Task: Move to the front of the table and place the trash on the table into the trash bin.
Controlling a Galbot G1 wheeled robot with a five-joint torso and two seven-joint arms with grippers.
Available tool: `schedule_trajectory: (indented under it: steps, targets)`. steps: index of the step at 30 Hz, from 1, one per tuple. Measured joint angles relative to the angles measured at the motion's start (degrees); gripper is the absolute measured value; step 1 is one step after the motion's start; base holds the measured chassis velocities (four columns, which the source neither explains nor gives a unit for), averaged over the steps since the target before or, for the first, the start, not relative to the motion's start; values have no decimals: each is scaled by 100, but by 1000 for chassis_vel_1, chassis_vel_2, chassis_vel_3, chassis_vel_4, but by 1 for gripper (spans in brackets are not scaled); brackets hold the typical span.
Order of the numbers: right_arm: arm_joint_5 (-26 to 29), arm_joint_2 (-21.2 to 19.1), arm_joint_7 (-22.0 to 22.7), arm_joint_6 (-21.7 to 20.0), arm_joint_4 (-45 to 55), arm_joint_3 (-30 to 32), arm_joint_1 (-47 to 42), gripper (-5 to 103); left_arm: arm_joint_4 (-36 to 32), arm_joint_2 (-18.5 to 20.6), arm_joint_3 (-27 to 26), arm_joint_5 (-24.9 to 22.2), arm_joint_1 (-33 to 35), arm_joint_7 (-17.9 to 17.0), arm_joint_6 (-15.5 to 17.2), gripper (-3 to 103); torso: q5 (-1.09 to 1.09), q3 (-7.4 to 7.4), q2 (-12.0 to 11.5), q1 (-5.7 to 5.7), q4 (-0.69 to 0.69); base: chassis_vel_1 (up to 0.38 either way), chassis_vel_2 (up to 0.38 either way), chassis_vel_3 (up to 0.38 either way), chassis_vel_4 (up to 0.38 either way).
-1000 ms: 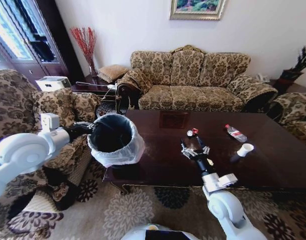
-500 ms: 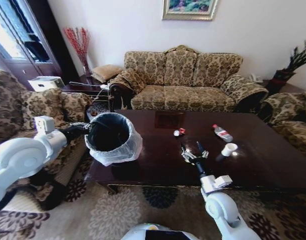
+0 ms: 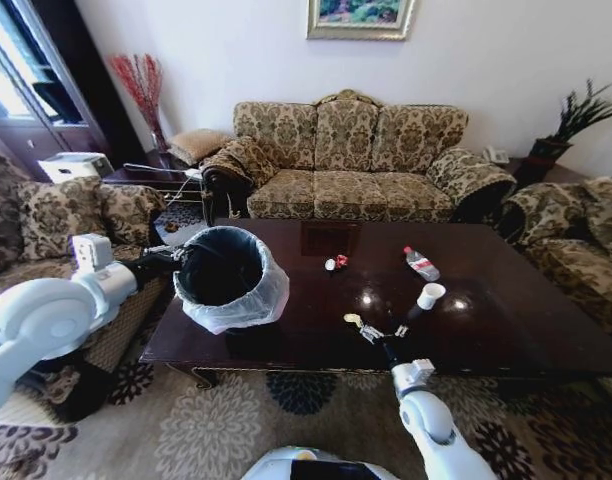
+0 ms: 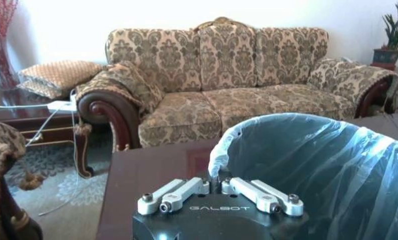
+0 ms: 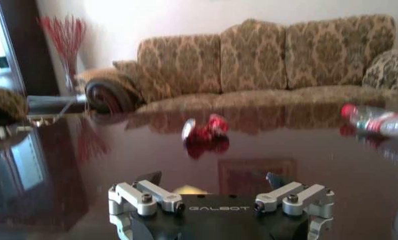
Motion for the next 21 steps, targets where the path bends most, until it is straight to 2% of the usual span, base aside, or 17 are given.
schedule_trajectory:
  steps: [2,4,5,7,9,12,13,16,18,20,21]
  targets:
    - [-43,14,-34,-1,-177,-16,60,102,-5,-13,2,4,7,14,-3,4,3,0,0,0,-4,0,0,0,0]
    - [-55,16,-189,-36,-388,-27,120,94,-22,-47,13,29,46,53,-28,4,9,0,0,0,-9,0,0,0,0]
    - [-55,16,-189,-36,-388,-27,120,94,-22,-47,13,29,46,53,-28,4,9,0,0,0,-9,0,0,0,0]
    - [-59,21,-226,-15,-473,-49,149,83,-12,-55,17,54,65,79,-44,4,6,1,0,1,-10,0,0,0,0]
    - [-59,26,-229,-6,-485,-53,158,83,-6,-55,18,56,66,85,-48,4,4,1,0,1,-10,0,0,0,0]
    - [-59,56,-243,33,-545,-92,235,66,19,-48,18,63,67,92,-56,4,1,0,0,0,-3,0,0,0,0]
    - [-59,56,-243,33,-545,-92,235,66,19,-48,18,63,67,92,-56,4,1,0,0,0,-3,0,0,0,0]
    - [-70,92,-271,52,-588,-142,331,50,16,-45,21,66,80,101,-62,4,3,0,0,0,-5,0,0,0,0]
    - [-77,99,-278,54,-598,-150,349,50,15,-46,21,67,84,108,-63,4,4,0,0,0,-6,0,0,0,0]
    - [-98,114,-291,56,-636,-163,386,40,19,-40,22,68,89,123,-72,4,5,1,0,1,-7,0,0,0,0]
    - [-98,114,-291,56,-636,-163,386,40,19,-40,22,68,89,123,-72,4,5,1,0,1,-7,0,0,0,0]
